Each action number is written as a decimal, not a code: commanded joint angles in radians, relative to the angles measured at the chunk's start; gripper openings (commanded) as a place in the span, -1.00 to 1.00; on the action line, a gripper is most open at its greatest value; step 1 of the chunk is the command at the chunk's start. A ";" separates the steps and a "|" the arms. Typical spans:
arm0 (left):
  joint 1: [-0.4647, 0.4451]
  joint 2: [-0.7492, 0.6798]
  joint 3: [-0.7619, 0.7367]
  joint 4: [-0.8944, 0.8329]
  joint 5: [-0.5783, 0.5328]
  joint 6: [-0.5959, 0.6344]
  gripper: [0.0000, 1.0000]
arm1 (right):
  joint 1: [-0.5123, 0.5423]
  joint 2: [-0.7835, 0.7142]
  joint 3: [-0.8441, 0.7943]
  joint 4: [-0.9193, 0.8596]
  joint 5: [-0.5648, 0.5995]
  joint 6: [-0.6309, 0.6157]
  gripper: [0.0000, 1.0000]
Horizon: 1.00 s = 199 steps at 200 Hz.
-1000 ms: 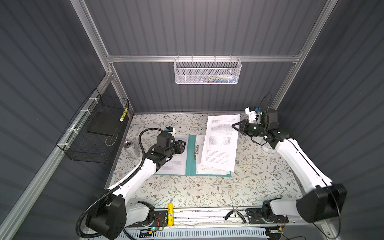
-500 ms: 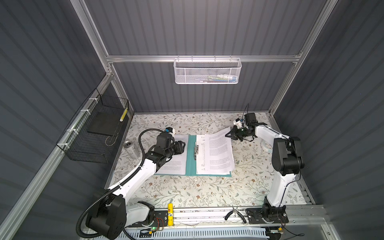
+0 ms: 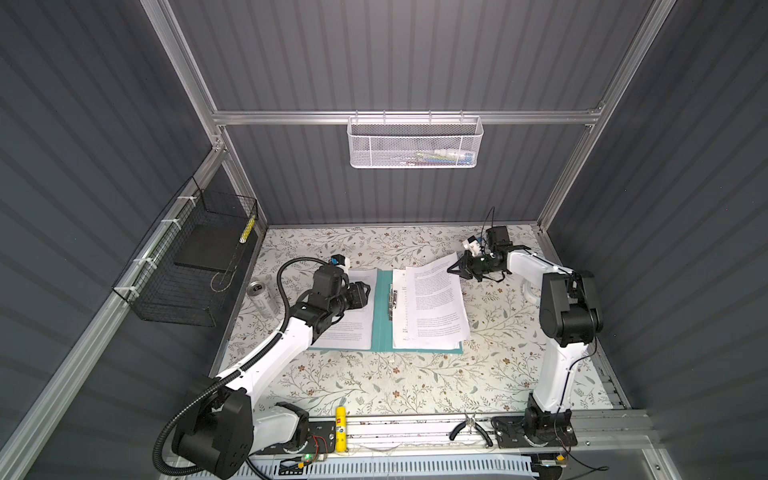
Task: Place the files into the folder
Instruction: 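Carry the English-text paper over the clip and lay it on the Chinese-text paper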
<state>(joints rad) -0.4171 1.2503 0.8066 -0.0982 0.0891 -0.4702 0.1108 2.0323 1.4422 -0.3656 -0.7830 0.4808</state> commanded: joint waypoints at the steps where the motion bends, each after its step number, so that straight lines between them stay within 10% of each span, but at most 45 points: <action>1: 0.005 0.011 -0.006 -0.008 0.009 0.021 0.03 | 0.012 0.012 -0.005 0.039 -0.014 0.020 -1.00; 199: 0.005 -0.007 -0.030 -0.009 0.000 0.019 0.03 | 0.073 0.069 0.012 0.075 0.010 0.063 -1.00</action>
<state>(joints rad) -0.4171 1.2530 0.7898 -0.0978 0.0891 -0.4702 0.1749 2.0830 1.4433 -0.2768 -0.7635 0.5659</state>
